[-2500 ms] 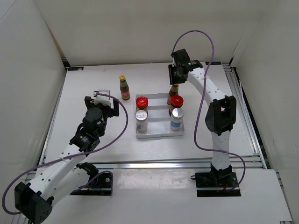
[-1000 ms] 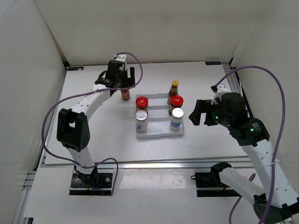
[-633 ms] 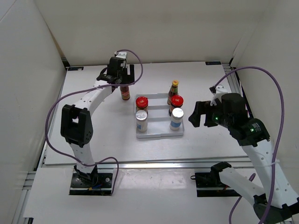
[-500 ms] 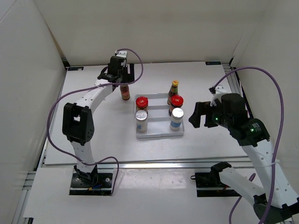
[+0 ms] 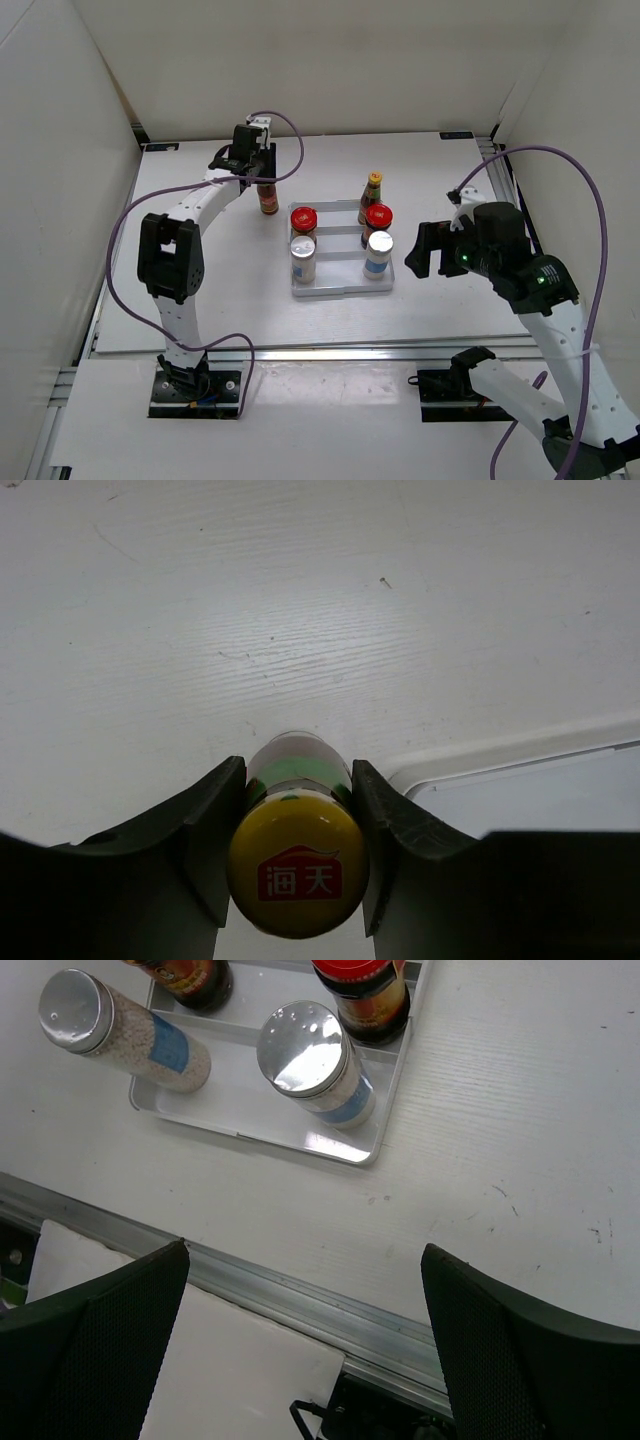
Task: Organize the condiment bottles
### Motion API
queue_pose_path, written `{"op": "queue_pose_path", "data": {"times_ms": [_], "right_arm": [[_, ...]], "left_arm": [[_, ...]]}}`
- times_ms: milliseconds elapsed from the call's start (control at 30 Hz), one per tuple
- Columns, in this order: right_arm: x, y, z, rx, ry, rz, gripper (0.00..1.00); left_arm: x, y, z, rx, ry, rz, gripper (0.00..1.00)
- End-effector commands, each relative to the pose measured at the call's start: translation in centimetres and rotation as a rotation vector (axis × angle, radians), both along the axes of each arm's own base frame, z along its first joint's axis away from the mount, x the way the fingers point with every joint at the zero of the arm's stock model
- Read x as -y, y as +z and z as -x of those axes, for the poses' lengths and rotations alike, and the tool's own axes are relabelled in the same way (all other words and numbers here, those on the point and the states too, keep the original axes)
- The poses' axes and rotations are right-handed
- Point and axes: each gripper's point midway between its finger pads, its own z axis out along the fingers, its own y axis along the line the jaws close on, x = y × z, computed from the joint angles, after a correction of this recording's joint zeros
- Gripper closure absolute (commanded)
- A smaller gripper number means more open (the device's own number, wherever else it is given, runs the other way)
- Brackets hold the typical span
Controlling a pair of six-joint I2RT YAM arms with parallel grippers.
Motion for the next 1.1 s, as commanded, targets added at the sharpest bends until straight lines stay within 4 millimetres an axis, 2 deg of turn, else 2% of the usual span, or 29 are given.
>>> {"op": "queue_pose_path", "data": {"times_ms": [0,33,67,100,200,300,333,367,567,767,867,900,1067], "right_arm": [[-0.6,1.0,0.0,0.016,0.025,-0.025,0.00],[-0.6,1.0,0.0,0.015,0.025,-0.025,0.00],[-0.6,1.0,0.0,0.015,0.025,-0.025,0.00],[-0.7,1.0,0.1,0.013,0.032,-0.030,0.00],[-0.8,0.8,0.4,0.005,0.033,-0.042,0.00],[-0.8,0.7,0.6,0.000,0.028,-0.048,0.00],[-0.8,0.7,0.6,0.000,0.028,-0.048,0.00],[-0.8,0.7,0.6,0.000,0.028,-0.048,0.00],[-1.3,0.4,0.6,-0.024,0.038,-0.072,0.00],[-1.5,0.6,0.6,-0.018,0.045,-0.080,0.00],[-1.5,0.2,0.6,-0.026,0.045,-0.077,0.00],[-1.5,0.2,0.6,-0.026,0.045,-0.077,0.00],[-1.3,0.0,0.7,-0.024,0.038,-0.072,0.00]], "left_arm": [[0.7,3.9,0.0,0.069,-0.039,0.034,0.65],[0.6,4.4,0.1,0.078,-0.039,0.036,0.73],[0.6,4.4,0.1,0.078,-0.039,0.037,0.73],[0.6,4.9,0.2,0.089,-0.045,0.032,0.80],[0.6,6.7,0.3,0.123,-0.045,0.041,0.88],[0.3,10.0,0.4,0.190,-0.036,0.054,0.89],[0.3,10.6,0.5,0.200,-0.036,0.057,0.89],[0.9,12.3,0.9,0.232,-0.043,0.076,0.89],[4.3,17.5,2.6,0.336,-0.139,0.138,0.89],[6.7,18.7,4.0,0.359,-0.197,0.161,0.89],[6.9,19.0,4.0,0.366,-0.206,0.168,0.89],[7.3,19.6,4.3,0.383,-0.215,0.175,0.89],[9.2,19.3,5.0,0.376,-0.305,0.215,0.89]]}}
